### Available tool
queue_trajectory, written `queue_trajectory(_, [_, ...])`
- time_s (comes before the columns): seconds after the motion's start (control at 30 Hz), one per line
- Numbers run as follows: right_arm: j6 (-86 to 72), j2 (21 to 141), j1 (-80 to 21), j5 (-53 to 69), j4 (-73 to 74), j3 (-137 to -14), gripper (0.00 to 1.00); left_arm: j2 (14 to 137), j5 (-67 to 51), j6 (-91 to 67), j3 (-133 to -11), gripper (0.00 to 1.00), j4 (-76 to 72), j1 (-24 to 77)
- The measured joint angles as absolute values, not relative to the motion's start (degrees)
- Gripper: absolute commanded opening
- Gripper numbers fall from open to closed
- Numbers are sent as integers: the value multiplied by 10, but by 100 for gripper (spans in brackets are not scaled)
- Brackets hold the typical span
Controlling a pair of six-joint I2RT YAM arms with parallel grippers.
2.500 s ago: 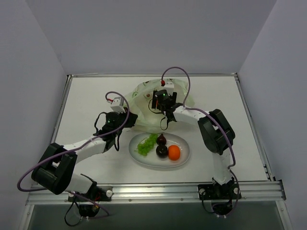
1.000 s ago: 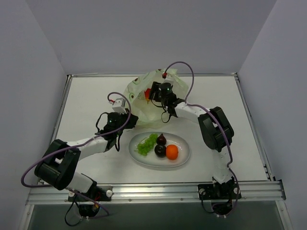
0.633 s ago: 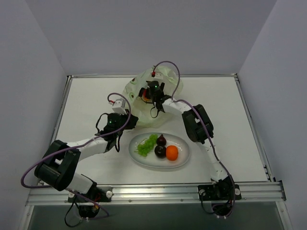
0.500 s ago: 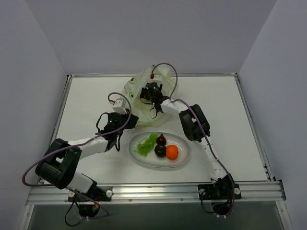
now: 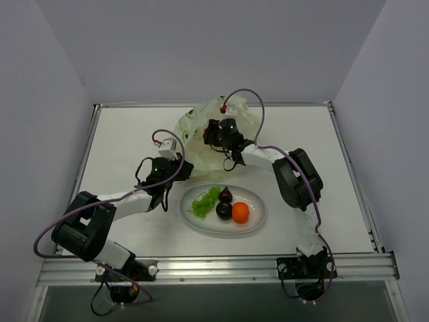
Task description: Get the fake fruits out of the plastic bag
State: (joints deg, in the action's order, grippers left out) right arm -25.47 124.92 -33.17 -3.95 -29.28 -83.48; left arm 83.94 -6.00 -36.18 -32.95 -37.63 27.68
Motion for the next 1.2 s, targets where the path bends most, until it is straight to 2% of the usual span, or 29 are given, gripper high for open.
queue_trajectory(0.23, [-261, 1075, -334, 62, -317, -701, 29, 825, -55, -362, -331, 2, -371, 277])
queue_trajectory(0.5, [-266, 953, -343, 151, -306, -607, 31, 830, -51, -365, -364, 2, -364, 277])
queue_trajectory(0.77, [-224, 808, -455, 155, -244, -487, 31, 894, -64, -379, -409, 2, -375, 277])
queue_trajectory(0.97, [-210, 780, -511, 137, -194, -400, 32, 905, -76, -381, -435, 2, -363, 277])
queue_trajectory(1.2, [-183, 793, -559, 98, -152, -395, 34, 905, -77, -380, -484, 2, -353, 277])
